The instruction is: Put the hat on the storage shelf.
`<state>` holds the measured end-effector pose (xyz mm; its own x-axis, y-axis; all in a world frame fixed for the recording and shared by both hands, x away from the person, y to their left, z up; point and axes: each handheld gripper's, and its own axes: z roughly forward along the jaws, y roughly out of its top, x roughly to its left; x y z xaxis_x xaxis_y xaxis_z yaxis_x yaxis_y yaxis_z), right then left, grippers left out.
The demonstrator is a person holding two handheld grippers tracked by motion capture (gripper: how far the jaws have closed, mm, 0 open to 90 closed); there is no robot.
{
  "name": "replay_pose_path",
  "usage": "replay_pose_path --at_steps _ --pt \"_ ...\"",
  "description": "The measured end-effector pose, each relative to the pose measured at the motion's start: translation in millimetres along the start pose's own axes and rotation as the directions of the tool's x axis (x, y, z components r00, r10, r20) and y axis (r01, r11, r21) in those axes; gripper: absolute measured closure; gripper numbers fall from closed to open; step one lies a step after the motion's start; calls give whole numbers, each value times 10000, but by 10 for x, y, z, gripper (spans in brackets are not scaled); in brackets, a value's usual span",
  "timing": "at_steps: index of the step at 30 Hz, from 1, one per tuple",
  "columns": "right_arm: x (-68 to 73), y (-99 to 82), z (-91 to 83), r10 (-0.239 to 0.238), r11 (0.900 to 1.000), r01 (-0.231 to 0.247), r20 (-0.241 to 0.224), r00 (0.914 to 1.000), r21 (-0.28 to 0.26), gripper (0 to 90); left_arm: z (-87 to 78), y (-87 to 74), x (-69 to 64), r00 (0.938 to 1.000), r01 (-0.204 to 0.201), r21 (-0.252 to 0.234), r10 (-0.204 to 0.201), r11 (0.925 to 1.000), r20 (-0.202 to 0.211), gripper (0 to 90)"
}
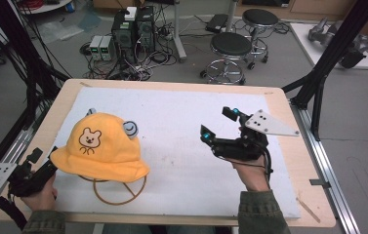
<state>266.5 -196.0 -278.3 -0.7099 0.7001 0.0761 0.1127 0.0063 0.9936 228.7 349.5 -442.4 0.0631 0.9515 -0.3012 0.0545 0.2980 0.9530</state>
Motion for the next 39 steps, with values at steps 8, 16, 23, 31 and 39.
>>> replay_pose_path --at_steps 8,16,23,31,39 --pt "-174 -60 -230 158 9998 -153 641 9978 -81 111 -10 2 2 10000 -6 15 6 10000 -56 291" --pt "-349 -176 -457 317 9995 -316 1303 9910 -28 111 -12 -1 1 10000 5 0 -5 10000 -66 290" --pt "-524 -412 -587 658 9973 -709 2023 9771 177 111 -16 -7 -12 9999 -28 10 28 10000 -105 289" --pt "-691 -703 -686 914 9937 -1059 2764 9567 380 111 -17 -9 -12 9999 -24 25 24 10000 -105 289" --pt "-816 -969 -742 1017 9906 -1253 3166 9431 550 111 -21 -11 -16 9999 -24 34 25 10000 -98 289"
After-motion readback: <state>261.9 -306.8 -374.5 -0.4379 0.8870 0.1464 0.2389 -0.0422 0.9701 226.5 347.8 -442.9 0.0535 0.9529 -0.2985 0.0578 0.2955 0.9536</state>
